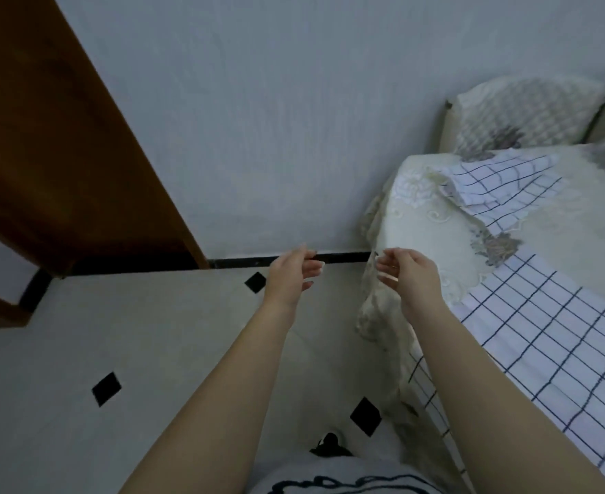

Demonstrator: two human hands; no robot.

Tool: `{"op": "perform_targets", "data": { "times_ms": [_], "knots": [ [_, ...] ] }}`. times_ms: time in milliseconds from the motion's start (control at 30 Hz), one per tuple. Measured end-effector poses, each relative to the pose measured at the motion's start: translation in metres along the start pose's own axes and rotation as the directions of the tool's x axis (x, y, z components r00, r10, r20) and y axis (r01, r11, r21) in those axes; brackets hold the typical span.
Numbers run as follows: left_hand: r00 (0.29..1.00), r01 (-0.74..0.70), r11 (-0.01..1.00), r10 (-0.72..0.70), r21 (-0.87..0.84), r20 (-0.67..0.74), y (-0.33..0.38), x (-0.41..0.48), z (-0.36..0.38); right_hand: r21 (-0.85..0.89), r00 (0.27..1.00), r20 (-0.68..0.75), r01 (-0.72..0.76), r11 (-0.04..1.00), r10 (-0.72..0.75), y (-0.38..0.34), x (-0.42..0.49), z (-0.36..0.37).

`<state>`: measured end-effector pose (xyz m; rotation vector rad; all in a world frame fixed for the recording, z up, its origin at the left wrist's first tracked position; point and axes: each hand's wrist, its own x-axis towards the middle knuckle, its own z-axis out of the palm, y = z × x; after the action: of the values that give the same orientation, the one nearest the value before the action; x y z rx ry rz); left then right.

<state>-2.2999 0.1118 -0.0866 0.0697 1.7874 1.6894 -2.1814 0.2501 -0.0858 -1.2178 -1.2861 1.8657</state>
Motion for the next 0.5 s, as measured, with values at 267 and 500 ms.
{"op": "perform_targets", "data": {
  "times_ms": [267,500],
  "knots": [
    [0.949,0.014,0.981,-0.073,0.191,0.306,0.008,0.052,0.127,0.092,0.945,-0.328,0.024,0.995,0.007,-0.024,0.041,-0.092],
    [0.811,-0.044,0.937,-0.169,0.347,0.561,-0.007,0.053,0.222,0.209,0.793,-0.605,0.073,0.975,0.07,-0.023,0.031,-0.168]
  ]
}}
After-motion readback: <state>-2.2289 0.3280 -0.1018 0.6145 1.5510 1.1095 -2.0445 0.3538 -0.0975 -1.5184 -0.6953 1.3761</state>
